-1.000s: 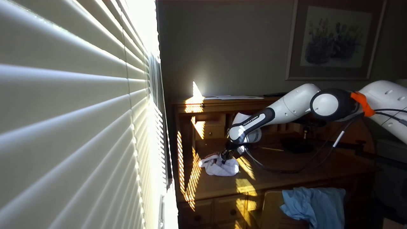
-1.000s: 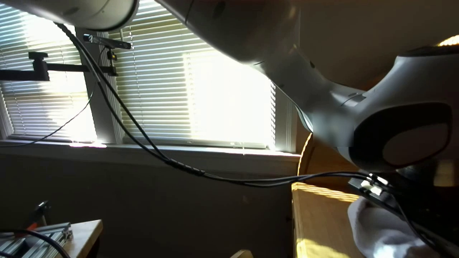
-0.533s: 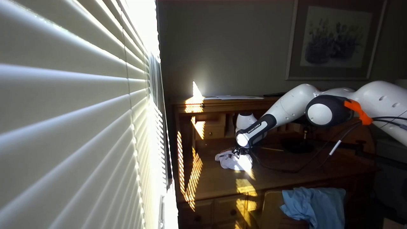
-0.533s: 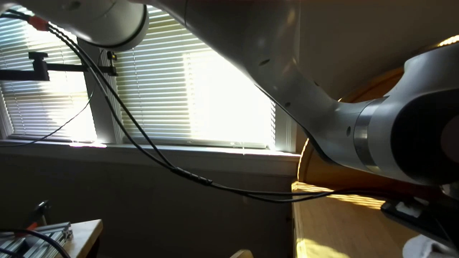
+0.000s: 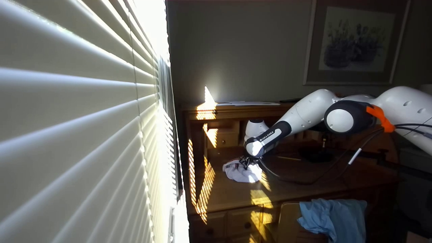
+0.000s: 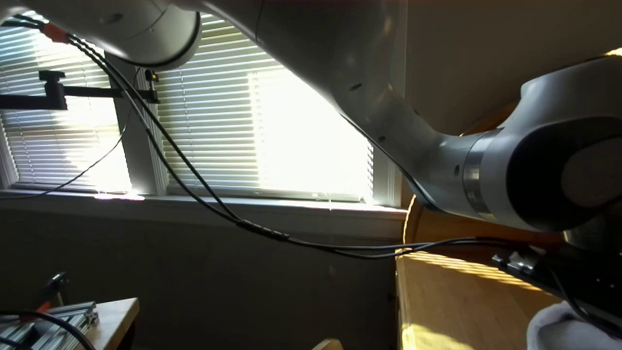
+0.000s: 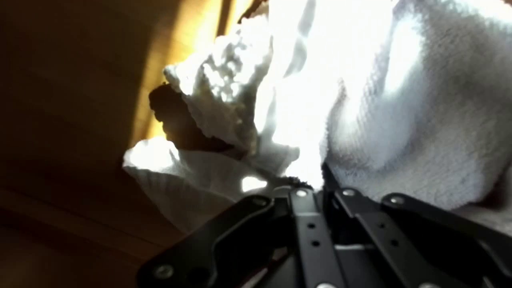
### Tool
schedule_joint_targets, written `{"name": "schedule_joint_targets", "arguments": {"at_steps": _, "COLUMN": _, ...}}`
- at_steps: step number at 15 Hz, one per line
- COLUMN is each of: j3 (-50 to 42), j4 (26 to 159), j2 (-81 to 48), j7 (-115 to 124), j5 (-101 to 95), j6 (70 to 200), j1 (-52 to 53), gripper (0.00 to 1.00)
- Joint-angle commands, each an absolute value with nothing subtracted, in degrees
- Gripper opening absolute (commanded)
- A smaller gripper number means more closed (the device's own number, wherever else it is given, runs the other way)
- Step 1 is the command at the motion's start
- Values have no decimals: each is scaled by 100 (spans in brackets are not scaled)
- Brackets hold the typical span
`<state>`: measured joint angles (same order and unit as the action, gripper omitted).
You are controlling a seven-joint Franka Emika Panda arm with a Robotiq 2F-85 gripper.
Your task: Use the white towel to wipe the desktop.
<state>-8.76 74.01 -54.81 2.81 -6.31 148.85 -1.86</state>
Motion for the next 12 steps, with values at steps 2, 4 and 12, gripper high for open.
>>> {"name": "schedule_joint_targets", "arguments": {"at_steps": 2, "j3": 282, "j4": 6861, "j2": -5738, "j7": -655, "j5": -164, "j6": 15325, "j1": -668, "gripper": 2}}
{"name": "schedule_joint_targets", "arguments": {"at_steps": 4, "j3": 747, "j4": 6707, "j2": -5835, "j7": -1061, "j5": 53, "j6": 15372, "j1": -822, "gripper": 2}}
{"name": "schedule_joint_targets", "arguments": {"at_steps": 12, "j3": -595, "j4": 5932, "j2": -6355, "j7": -760, "j5": -776, "j6": 16104, "j1": -105, "gripper": 2}}
